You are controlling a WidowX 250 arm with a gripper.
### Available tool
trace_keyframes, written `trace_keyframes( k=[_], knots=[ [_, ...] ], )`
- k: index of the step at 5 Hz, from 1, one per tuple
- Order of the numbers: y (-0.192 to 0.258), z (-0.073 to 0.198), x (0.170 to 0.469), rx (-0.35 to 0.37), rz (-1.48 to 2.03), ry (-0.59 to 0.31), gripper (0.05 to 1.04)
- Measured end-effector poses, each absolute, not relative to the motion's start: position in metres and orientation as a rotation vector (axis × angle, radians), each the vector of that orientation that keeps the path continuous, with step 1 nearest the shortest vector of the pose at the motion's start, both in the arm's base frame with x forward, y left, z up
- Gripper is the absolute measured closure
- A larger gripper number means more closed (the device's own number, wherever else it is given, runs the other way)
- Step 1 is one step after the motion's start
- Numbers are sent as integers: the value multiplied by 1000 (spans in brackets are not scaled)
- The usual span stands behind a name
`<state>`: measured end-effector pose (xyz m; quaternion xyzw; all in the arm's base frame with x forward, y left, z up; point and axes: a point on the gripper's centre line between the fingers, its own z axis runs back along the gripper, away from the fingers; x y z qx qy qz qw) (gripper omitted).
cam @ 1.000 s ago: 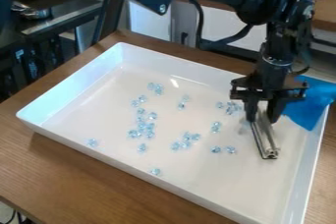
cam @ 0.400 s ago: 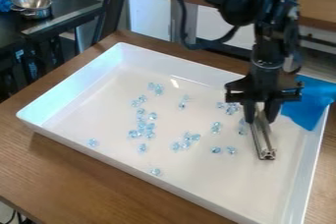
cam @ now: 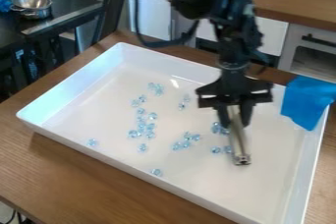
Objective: Sweep into pile
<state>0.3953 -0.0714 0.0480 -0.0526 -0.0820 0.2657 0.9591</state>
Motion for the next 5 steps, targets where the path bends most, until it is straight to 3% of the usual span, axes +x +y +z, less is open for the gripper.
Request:
trace_keyframes(
  k=[3,5],
  knots=[
    [22,46,370,-160,700,-219,736],
    [94,44,329,-146,704,-191,736]
  ],
)
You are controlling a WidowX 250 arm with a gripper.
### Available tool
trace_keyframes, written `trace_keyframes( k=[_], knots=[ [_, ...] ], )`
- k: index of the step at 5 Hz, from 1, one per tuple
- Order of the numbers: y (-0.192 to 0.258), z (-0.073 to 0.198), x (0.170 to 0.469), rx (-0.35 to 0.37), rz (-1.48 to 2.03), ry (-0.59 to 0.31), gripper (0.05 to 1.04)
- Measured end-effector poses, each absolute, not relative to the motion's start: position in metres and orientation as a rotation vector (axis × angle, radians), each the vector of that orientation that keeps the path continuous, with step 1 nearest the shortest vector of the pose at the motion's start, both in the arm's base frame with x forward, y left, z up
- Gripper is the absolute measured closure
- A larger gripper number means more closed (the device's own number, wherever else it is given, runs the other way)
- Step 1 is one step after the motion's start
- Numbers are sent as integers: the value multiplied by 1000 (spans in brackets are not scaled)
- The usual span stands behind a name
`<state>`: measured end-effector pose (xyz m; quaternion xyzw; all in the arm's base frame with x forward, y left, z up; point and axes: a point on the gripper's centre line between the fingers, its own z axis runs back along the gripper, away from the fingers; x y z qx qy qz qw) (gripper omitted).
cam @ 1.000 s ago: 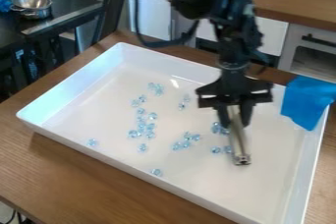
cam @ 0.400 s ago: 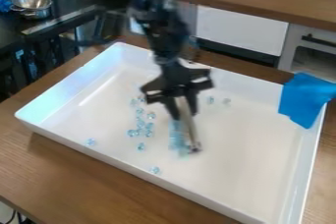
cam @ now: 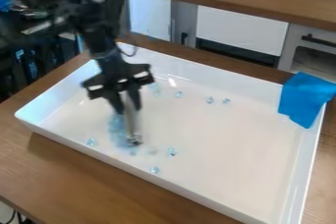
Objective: Sweep into pile
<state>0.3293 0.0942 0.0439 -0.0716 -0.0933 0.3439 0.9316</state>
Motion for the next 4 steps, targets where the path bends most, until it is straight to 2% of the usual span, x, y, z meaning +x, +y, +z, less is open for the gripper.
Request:
trace_keyframes(
  k=[2,3,4],
  knots=[
    [148,46,283,-147,730,-122,736],
    [140,52,279,-186,731,-114,736],
    [107,72,296,-277,772,-128,736]
  ],
)
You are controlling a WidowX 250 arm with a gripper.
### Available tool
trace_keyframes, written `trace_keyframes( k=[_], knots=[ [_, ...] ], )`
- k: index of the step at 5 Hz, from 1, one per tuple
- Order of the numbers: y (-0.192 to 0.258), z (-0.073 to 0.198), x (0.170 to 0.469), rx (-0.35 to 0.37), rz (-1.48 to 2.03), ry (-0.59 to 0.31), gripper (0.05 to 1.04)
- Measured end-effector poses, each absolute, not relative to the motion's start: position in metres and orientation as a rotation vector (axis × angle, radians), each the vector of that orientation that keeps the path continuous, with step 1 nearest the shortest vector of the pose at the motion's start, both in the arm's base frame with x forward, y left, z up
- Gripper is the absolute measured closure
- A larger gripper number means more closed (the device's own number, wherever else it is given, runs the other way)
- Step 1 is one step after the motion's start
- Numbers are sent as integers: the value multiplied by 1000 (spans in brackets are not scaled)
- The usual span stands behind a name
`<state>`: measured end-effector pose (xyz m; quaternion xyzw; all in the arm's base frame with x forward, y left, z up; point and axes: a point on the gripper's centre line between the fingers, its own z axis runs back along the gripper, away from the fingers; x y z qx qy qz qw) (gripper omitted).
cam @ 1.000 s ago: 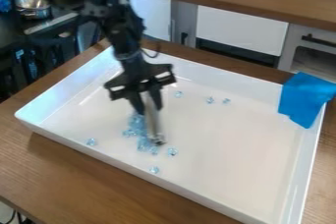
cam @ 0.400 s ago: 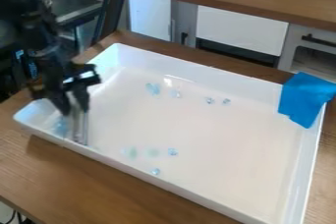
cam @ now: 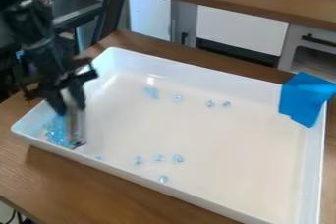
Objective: Sweep into pile
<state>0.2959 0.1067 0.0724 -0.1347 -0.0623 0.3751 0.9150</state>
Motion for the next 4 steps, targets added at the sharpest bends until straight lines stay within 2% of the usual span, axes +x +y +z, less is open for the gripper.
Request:
trace_keyframes(
  k=[1,2,3,4],
  knots=[
    [60,99,327,-351,777,-113,736],
    [25,119,346,-375,774,-114,736],
    [-29,114,359,-340,689,-117,736],
    [-60,96,365,-288,576,-126,736]
  ],
)
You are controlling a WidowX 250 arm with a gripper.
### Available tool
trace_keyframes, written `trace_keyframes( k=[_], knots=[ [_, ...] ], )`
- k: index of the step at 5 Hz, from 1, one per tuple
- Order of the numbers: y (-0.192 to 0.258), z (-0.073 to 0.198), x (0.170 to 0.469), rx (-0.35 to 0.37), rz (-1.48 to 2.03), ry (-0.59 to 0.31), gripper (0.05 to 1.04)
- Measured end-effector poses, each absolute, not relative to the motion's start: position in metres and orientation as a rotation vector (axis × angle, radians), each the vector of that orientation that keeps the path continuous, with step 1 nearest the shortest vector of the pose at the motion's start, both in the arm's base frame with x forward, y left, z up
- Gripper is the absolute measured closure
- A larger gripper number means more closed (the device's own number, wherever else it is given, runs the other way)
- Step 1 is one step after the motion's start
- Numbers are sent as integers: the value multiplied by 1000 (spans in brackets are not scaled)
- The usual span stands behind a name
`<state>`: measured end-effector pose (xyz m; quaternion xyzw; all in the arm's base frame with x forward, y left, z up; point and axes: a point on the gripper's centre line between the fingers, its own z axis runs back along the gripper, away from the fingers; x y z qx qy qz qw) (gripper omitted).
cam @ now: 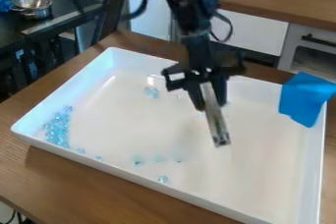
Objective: Sweep into pile
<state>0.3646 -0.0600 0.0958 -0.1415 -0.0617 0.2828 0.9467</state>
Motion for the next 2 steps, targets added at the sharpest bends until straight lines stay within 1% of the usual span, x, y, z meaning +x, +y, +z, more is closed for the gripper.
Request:
trace_keyframes(
  k=[1,2],
  knots=[
    [-70,79,368,-253,496,-137,736],
    [-76,65,361,-231,433,-146,736]
  ],
)
